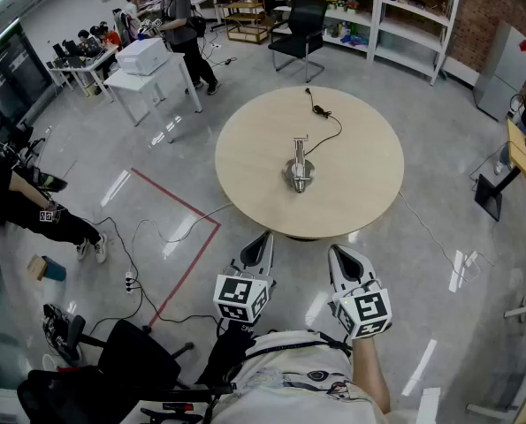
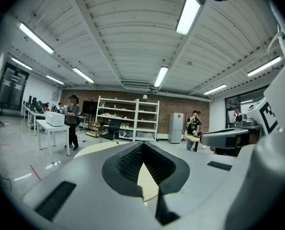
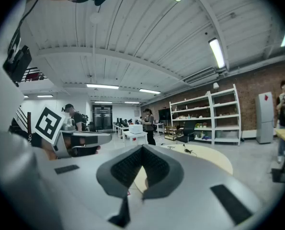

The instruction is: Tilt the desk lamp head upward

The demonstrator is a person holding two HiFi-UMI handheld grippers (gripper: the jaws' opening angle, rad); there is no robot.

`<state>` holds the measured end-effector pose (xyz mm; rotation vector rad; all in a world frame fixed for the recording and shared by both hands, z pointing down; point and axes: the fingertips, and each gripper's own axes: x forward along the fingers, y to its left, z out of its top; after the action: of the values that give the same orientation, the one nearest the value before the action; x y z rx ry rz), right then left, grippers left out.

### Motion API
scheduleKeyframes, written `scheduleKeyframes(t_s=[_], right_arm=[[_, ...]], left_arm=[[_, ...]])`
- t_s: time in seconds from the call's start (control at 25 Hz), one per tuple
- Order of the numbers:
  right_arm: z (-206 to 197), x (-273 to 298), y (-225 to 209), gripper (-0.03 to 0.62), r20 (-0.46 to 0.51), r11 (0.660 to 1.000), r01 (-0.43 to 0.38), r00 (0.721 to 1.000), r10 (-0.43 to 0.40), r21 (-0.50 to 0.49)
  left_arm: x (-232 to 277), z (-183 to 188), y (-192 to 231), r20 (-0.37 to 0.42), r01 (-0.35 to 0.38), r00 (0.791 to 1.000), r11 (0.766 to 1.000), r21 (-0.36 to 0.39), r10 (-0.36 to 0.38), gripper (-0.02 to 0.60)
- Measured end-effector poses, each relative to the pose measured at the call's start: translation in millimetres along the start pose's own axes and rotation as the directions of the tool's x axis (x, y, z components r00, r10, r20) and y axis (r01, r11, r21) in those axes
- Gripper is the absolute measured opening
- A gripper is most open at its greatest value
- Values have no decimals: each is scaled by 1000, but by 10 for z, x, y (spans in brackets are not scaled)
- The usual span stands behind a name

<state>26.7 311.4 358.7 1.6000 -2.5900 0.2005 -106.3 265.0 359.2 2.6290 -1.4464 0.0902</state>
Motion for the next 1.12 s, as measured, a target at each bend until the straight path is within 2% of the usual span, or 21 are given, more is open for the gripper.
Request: scheduleKeyframes(t_s=[0.72,0.92,1.12], right_arm=[[-137,-87,-173,3,-5,999,-39,999,40,30],[-290,-148,-168,3,-38,996,-84,996,85,36],[-598,-206,-232,3,-97,991,-109,988,117,83]], left_arm=[[121,-231,-251,-42,-10,999,1000,-30,9,-9],[172,-440,-429,-70,-21,997,999,-50,18,-9],[204,-724,-612,-118,-24,993,997,-72,16,-9]])
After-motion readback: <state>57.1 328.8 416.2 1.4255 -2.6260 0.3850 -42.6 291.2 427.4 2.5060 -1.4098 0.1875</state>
